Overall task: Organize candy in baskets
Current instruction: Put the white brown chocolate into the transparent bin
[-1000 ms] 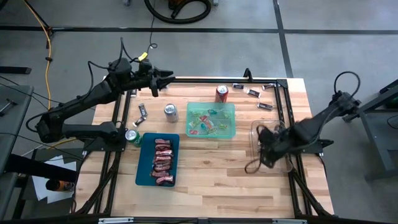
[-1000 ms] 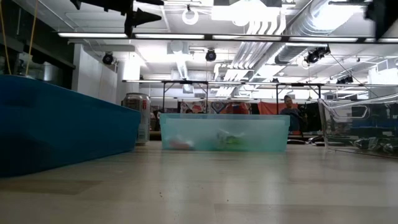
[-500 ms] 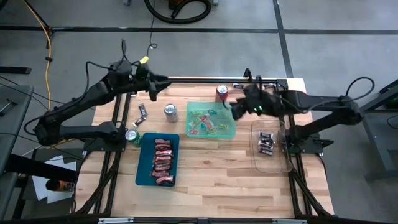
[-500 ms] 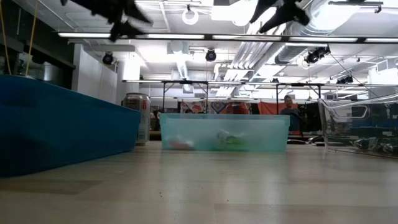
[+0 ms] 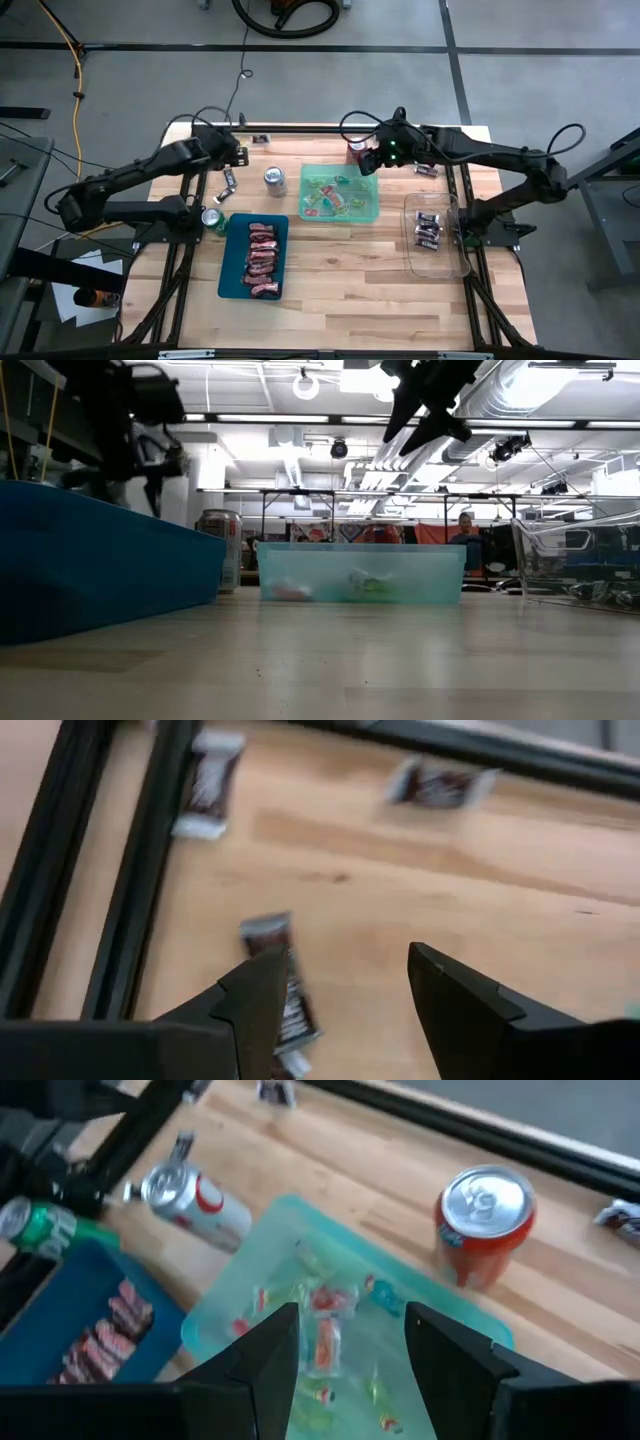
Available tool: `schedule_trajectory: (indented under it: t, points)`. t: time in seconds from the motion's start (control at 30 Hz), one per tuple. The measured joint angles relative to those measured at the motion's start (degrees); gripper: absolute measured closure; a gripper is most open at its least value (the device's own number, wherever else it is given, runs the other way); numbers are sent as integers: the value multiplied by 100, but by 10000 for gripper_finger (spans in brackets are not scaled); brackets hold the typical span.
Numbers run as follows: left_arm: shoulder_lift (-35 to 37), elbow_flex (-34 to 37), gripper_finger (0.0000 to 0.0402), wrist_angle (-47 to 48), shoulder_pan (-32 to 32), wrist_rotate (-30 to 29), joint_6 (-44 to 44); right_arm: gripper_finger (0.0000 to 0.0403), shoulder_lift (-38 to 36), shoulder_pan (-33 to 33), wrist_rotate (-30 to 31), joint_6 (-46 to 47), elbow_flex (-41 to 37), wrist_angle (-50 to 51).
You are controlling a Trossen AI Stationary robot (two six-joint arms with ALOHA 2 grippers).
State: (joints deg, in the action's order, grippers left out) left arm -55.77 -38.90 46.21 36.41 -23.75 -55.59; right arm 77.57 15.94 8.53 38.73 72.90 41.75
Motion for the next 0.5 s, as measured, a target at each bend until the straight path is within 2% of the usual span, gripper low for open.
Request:
schedule_trajectory:
  t: [0.27,0.5]
  points:
    - [-119,1019,206,-505,203,262,-1154,226,109,-11,-257,-574,0,275]
    - [-759,1189,206,-1276,522,357,-1185,226,109,-11,-257,-1078,0,507]
